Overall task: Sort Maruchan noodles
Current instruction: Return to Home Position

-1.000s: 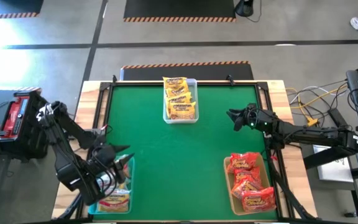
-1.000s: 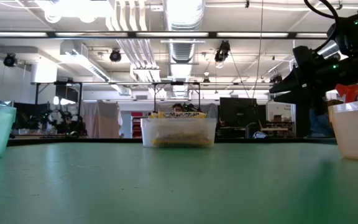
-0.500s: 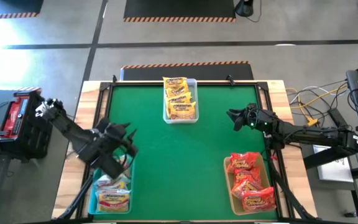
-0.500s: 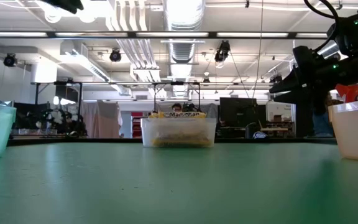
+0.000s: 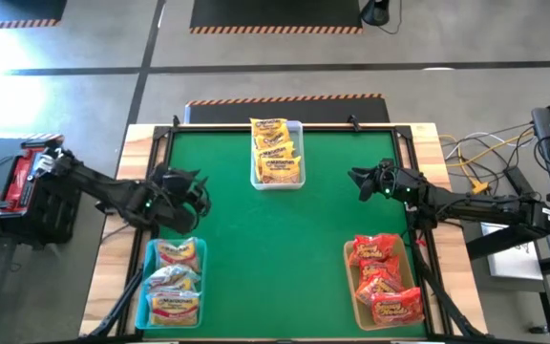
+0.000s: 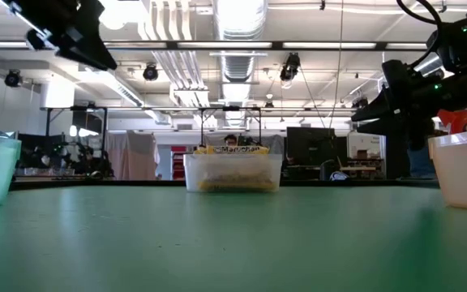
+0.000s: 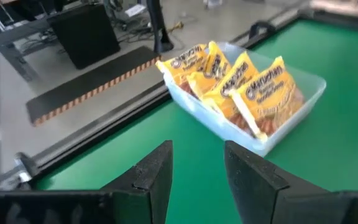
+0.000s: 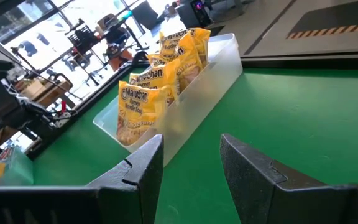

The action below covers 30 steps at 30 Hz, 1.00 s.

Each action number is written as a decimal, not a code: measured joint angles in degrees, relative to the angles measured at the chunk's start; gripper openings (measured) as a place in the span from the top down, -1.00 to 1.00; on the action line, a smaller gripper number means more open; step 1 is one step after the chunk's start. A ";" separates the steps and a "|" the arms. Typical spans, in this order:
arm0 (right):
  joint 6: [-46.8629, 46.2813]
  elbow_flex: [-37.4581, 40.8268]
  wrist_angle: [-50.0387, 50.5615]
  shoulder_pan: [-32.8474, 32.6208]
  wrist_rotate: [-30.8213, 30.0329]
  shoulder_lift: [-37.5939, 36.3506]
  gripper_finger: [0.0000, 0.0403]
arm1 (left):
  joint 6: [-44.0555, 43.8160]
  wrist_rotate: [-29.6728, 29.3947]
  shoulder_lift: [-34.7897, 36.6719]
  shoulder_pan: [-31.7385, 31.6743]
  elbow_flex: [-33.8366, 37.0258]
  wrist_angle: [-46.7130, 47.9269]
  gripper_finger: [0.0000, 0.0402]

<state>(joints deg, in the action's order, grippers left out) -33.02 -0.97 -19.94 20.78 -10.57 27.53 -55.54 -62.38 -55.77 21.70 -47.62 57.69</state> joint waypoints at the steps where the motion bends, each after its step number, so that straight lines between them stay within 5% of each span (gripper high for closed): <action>1: 0.01 0.00 0.00 0.00 0.00 0.00 0.25 | 2.63 0.10 1.80 -1.30 2.13 -4.34 0.37; 12: 0.00 0.00 0.00 0.00 0.00 0.00 0.25 | 21.86 8.68 18.42 -19.87 21.55 -35.33 0.37; 20: -0.01 0.00 -0.02 0.00 -0.02 0.00 0.25 | 33.46 36.31 23.33 -40.02 29.56 -55.80 0.37; 24: -0.01 0.00 -0.02 0.00 0.00 0.00 0.25 | 37.36 45.14 25.37 -43.87 33.26 -62.90 0.37; 30: 0.01 0.00 0.00 0.00 -0.02 0.00 0.25 | 38.37 46.50 31.03 -44.75 37.93 -68.14 0.37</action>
<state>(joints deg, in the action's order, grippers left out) -33.01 -0.97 -19.94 20.78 -10.59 27.53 -17.17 -15.88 -24.73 -23.05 -9.69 -10.46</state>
